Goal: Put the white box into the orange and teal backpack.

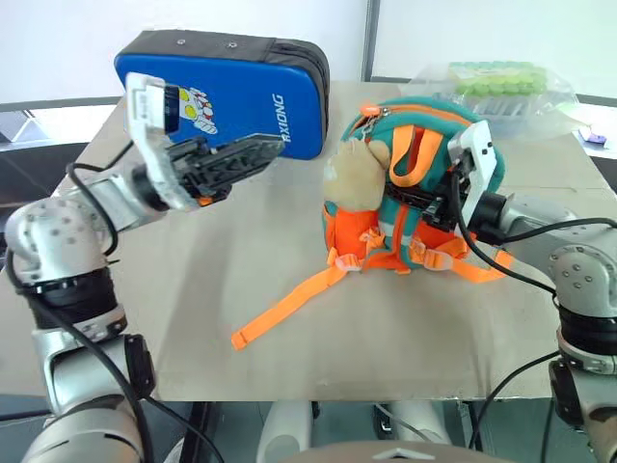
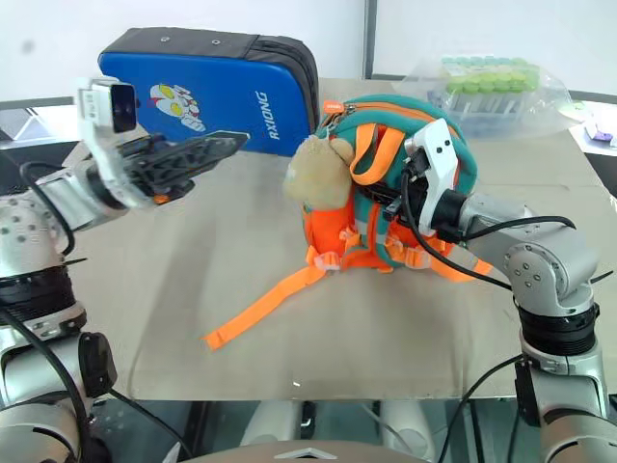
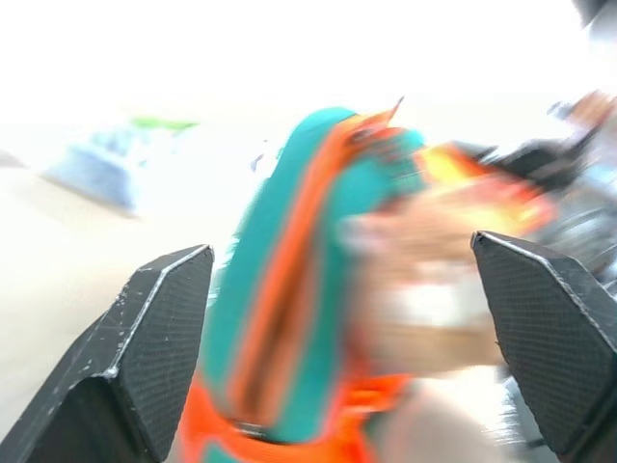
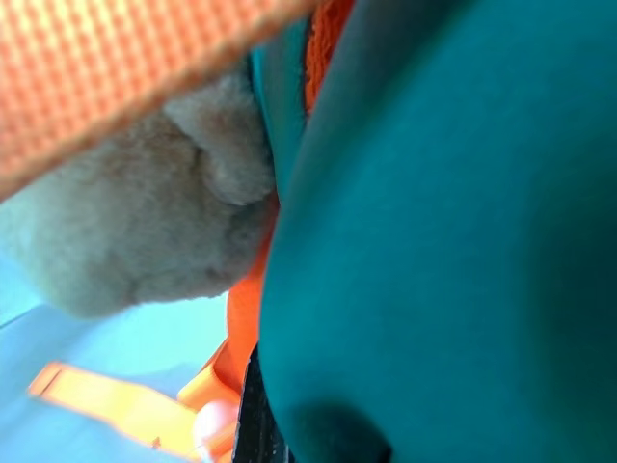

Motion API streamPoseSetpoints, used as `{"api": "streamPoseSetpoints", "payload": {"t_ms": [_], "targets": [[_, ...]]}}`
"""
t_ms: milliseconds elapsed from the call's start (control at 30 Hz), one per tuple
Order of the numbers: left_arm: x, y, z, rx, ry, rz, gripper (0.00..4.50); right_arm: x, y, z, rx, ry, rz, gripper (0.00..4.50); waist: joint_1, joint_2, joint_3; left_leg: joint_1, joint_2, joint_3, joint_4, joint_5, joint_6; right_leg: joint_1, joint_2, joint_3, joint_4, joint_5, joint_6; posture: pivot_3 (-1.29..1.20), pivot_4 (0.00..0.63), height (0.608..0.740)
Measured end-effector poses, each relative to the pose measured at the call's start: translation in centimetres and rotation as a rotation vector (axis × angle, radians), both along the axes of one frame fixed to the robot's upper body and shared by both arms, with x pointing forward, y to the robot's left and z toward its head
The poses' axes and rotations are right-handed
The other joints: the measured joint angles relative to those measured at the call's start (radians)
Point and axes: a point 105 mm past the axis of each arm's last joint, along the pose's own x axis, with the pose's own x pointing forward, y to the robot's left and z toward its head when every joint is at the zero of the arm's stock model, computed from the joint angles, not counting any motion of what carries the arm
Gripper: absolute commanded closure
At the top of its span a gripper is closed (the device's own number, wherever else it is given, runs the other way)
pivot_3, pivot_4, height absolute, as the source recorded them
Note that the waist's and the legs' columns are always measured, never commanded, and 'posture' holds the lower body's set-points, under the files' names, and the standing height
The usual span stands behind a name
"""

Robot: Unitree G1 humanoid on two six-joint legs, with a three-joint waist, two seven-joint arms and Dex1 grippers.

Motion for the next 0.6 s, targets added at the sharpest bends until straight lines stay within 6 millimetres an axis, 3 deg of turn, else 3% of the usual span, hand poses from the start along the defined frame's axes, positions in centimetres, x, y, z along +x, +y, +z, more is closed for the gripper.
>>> {"api": "streamPoseSetpoints", "payload": {"t_ms": [67, 133, 267, 400, 467, 600], "targets": [[-0.5, -0.2, 0.0, -0.010, 0.027, -0.025, 0.10, 0.2, 0.0, -0.1, -0.002, -0.001, -0.009, 4.50, 0.003, 0.000, 0.000, 0.000, 0.000, 0.000, 0.000, 0.000, 0.000, 0.000, 0.000, 0.000, 0.000, 0.000, 0.000, 0.00, 0.150, 0.740], [-0.5, -2.0, -1.4, 0.008, 0.093, -0.022, 0.10, 0.4, 0.0, -0.1, -0.003, -0.015, -0.021, 4.50, 0.013, 0.000, 0.000, 0.002, -0.001, 0.000, -0.001, 0.000, 0.000, 0.000, 0.000, 0.000, 0.002, 0.000, 0.000, 0.00, 0.150, 0.740], [1.1, -5.8, -4.0, 0.003, 0.185, 0.041, 0.10, 0.3, 0.2, 0.0, -0.003, -0.016, -0.011, 4.50, 0.020, -0.001, 0.000, 0.000, -0.001, 0.000, 0.000, 0.000, 0.000, 0.000, 0.000, 0.000, 0.001, 0.000, -0.001, 0.00, 0.150, 0.740], [2.3, -7.8, -4.8, 0.050, 0.183, 0.112, 0.10, 0.1, 0.3, -0.1, -0.010, -0.005, -0.006, 4.50, 0.017, 0.000, 0.000, 0.001, -0.001, 0.001, -0.001, 0.000, 0.000, 0.000, 0.001, 0.001, 0.002, 0.000, -0.001, 0.00, 0.150, 0.740], [2.7, -9.0, -4.7, 0.036, 0.172, 0.122, 0.64, 0.1, 0.3, -0.1, -0.011, -0.004, -0.009, 4.50, 0.018, 0.000, 0.000, 0.001, -0.001, 0.001, -0.001, 0.000, 0.000, 0.000, 0.001, 0.001, 0.001, 0.000, -0.001, 0.00, 0.150, 0.740], [2.9, -9.4, -4.1, 0.037, 0.142, 0.123, 2.29, 0.3, -0.1, 0.3, -0.002, -0.012, -0.042, 4.50, 0.016, 0.000, 0.000, 0.001, -0.002, 0.001, -0.001, 0.000, 0.000, 0.000, 0.001, 0.001, 0.001, 0.000, -0.001, 0.00, 0.150, 0.740]]}}
